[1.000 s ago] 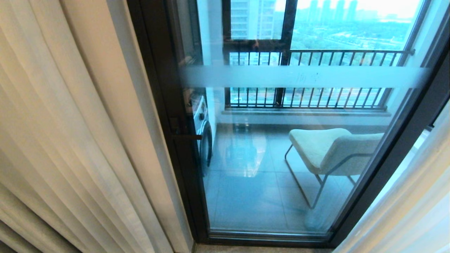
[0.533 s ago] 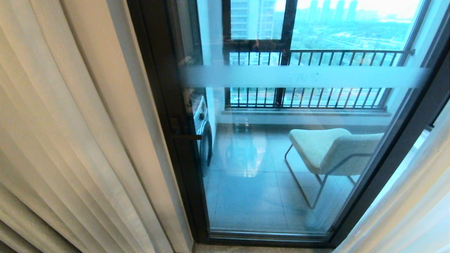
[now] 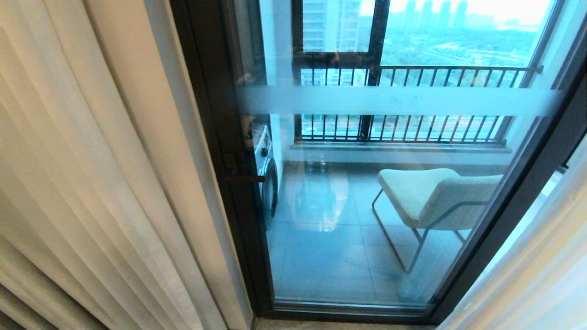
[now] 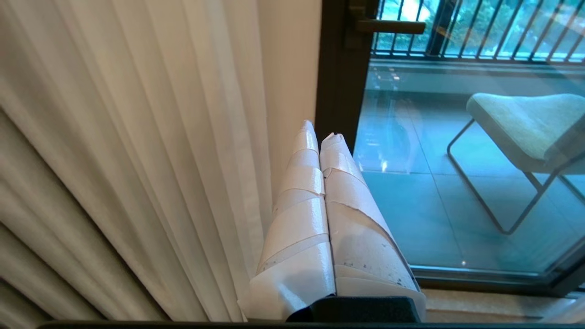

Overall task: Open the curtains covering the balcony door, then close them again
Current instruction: Pull the inner curtains open on both sides

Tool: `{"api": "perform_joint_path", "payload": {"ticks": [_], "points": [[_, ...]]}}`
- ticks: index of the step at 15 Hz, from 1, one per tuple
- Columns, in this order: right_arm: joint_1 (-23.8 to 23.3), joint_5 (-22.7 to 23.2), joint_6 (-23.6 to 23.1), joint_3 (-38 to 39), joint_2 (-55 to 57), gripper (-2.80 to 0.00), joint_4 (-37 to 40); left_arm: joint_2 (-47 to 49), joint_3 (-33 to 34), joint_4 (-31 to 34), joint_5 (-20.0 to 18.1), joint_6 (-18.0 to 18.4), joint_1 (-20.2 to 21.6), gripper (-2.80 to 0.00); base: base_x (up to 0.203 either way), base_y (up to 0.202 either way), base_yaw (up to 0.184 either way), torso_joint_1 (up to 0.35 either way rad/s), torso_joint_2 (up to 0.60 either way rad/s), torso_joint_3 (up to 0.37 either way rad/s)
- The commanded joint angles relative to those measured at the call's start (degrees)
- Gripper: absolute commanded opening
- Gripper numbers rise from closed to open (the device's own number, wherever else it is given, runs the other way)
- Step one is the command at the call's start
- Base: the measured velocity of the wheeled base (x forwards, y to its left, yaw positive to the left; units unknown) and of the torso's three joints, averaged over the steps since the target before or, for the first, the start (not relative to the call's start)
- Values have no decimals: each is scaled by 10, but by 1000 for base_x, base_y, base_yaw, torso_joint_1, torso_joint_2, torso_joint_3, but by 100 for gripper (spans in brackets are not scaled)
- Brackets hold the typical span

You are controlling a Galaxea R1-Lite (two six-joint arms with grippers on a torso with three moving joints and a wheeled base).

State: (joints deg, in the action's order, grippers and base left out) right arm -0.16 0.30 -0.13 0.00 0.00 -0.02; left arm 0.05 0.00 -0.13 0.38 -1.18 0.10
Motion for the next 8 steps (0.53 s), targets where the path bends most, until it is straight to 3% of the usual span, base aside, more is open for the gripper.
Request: {"api": "perform_joint_path", "payload": {"ticks": [1, 8], "points": [[1, 0, 0, 0, 0, -280, 0, 0, 0, 0, 0, 0, 1, -280, 4, -117, 5, 4, 2, -1], [1, 0, 0, 0, 0, -280, 0, 0, 0, 0, 0, 0, 1, -280, 0, -186, -1, 2, 2, 3]]}}
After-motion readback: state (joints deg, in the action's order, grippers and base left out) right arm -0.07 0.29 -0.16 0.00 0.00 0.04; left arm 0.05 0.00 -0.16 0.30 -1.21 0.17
